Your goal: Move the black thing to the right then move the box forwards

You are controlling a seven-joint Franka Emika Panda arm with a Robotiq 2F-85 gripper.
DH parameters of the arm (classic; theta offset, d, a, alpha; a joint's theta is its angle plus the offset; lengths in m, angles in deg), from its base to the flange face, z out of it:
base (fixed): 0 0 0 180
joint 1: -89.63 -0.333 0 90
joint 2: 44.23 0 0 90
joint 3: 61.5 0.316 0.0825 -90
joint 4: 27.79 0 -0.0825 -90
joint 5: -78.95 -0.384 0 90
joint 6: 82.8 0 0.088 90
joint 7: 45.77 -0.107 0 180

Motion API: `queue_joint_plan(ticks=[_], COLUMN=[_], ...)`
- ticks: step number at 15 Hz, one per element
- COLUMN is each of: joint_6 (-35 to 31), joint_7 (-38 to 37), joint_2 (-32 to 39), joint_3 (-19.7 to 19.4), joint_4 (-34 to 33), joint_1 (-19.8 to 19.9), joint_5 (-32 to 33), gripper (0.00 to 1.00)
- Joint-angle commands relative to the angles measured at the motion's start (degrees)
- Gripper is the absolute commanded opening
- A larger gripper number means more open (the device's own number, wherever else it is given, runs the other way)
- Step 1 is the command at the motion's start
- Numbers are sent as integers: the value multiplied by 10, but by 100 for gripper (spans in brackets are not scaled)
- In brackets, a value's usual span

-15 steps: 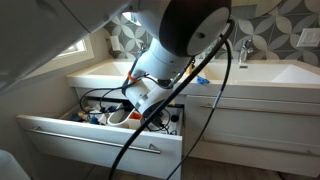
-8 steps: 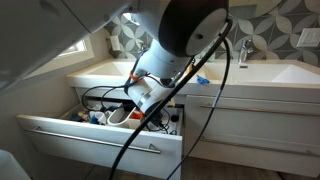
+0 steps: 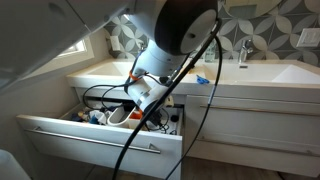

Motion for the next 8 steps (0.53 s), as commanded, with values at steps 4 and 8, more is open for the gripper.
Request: queue_joint_plan(ticks=[4, 8], joint_6=[34, 74], joint_7=[-27, -47], joint_2=[-24, -69], joint_3=[-55, -107], joint_4=[-23, -10], joint_1=[-74, -129], joint_5=[-34, -59], gripper=[0, 0])
